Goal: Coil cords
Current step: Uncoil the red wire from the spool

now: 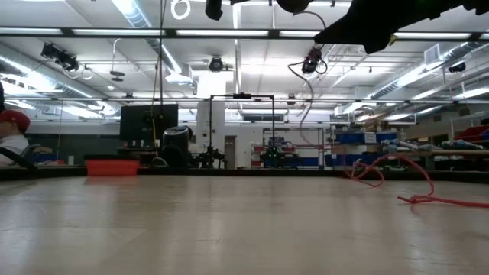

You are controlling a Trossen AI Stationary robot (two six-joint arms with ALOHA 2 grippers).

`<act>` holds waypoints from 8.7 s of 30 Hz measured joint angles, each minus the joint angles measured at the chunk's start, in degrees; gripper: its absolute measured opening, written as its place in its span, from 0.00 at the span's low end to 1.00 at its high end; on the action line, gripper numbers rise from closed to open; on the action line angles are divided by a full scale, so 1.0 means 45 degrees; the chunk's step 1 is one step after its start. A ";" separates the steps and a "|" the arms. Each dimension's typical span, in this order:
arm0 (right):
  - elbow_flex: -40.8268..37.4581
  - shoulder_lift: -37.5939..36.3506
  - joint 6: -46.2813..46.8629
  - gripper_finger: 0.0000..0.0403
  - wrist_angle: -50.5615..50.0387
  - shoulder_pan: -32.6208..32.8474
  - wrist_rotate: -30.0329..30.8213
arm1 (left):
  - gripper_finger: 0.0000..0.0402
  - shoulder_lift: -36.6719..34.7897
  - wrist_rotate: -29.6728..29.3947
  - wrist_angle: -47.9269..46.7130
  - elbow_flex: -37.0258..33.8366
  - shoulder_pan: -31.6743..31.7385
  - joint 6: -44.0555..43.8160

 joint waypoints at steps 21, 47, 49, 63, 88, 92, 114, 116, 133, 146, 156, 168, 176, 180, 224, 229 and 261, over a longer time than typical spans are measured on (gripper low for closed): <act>0.0000 -0.2455 -0.1888 0.01 0.0353 0.2101 0.5527 | 0.01 -0.0005 -0.1433 -0.2322 -0.0005 0.0001 0.2375; 0.0000 -0.0923 0.2273 0.01 0.1183 0.0367 -0.7599 | 0.01 -0.0019 -0.4444 -0.2264 -0.0005 0.0340 0.0641; 0.0000 -0.0393 0.2859 0.01 0.1178 -0.0080 -0.8247 | 0.01 -0.0019 -0.4439 -0.2234 -0.0005 0.0340 0.0316; -0.0005 0.0288 0.7891 0.01 -0.5193 -0.2175 -0.7132 | 0.01 -0.0019 -0.1714 -0.1311 -0.0005 0.0306 -0.0042; -0.0005 -0.7364 1.1336 0.01 -1.0655 0.0195 -0.2406 | 0.01 -0.0019 -0.3682 -0.5921 -0.0005 0.0335 0.3371; -0.0005 -0.7469 0.8699 0.01 -0.8129 0.1173 -0.2923 | 0.01 -0.0019 -0.5047 -0.6002 -0.0005 0.0335 0.3363; 0.0000 -0.3824 0.5637 0.01 -0.3793 0.1082 -1.0531 | 0.01 -0.0019 -0.6154 -0.2559 -0.0005 0.0340 0.0553; 0.0000 -0.3301 0.6016 0.01 -0.3942 0.0517 -1.0803 | 0.01 -0.0019 -0.5716 -0.2271 -0.0005 0.0340 0.0288; -0.0005 -0.2638 1.1558 0.01 -1.0888 -0.2394 -0.7137 | 0.01 -0.0019 0.0170 -0.2480 -0.0005 0.0155 0.2076; -0.0005 -0.6204 1.4207 0.01 -1.2617 -0.0505 -0.1175 | 0.01 -0.0019 -0.2323 -0.7176 -0.0005 0.0165 0.4349; -0.0005 -0.7098 0.6934 0.01 -0.6054 0.2400 -0.0810 | 0.01 -0.0019 -0.6432 -0.7141 -0.0005 0.0183 0.4232; -0.0005 -0.5982 0.3687 0.01 -0.2770 0.2970 -0.8200 | 0.01 -0.0019 -0.7476 -0.4491 -0.0005 0.0505 0.1536; -0.0005 -0.4620 0.4582 0.01 -0.2879 0.1892 -0.9886 | 0.01 -0.0019 -0.7465 -0.2607 -0.0005 0.0505 -0.0348; -0.0005 -0.3672 0.5797 0.01 -0.3404 0.0753 -1.0927 | 0.01 -0.0019 -0.7293 -0.2114 -0.0005 0.0500 -0.0902; -0.0002 -0.6368 1.5824 0.01 -1.4624 -0.0685 -0.1312 | 0.01 -0.0015 -0.2071 -0.6483 -0.0005 0.0093 0.4349; -0.0004 -0.6800 1.3434 0.01 -1.2491 0.0692 -0.0142 | 0.01 -0.0015 -0.3841 -0.6707 -0.0005 0.0251 0.4336; 0.0000 -0.3752 0.8540 0.01 -0.6863 -0.0015 -0.9857 | 0.01 -0.0015 -0.5541 -0.1506 -0.0005 0.0191 0.0961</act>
